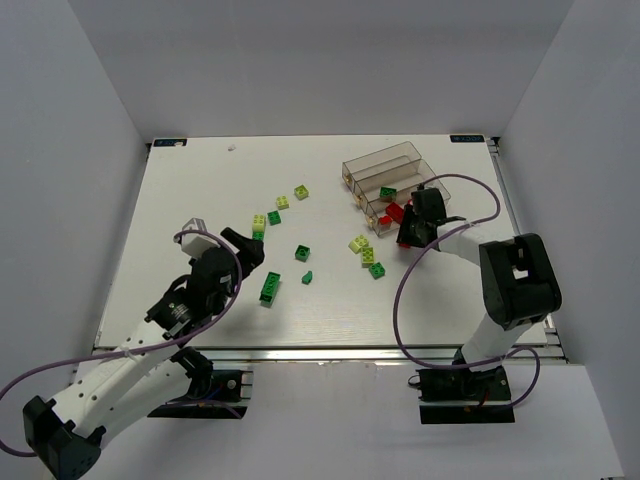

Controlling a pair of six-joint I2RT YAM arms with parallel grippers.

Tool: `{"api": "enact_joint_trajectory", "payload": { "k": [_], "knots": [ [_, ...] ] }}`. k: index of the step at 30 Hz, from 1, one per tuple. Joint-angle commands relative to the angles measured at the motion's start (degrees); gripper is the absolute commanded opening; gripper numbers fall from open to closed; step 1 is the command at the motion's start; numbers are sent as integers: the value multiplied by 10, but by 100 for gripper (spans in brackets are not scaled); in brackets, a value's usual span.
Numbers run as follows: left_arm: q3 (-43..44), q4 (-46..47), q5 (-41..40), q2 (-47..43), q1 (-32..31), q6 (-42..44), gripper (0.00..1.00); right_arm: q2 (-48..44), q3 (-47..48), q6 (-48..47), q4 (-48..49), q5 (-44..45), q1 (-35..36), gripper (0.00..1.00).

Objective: Sort the legos into containers by color

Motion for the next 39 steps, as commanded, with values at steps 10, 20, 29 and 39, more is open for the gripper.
{"api": "enact_joint_trajectory", "payload": {
  "k": [10, 20, 29, 39],
  "knots": [
    [-24, -2, -14, -28, -2, -7, 87, -211, -56, -227, -24, -253, -20, 0],
    [-25, -11, -10, -38, -2, -7, 88, -148, 49, -352, 4, -321, -68, 0],
    [-32, -14, 0, -41, -1, -18, 88, -13, 157, -408, -1, -338, -109, 0],
    [-35, -16, 4, -38, -2, -22, 88, 81, 237, -420, -16, -300, -135, 3]
  ]
}}
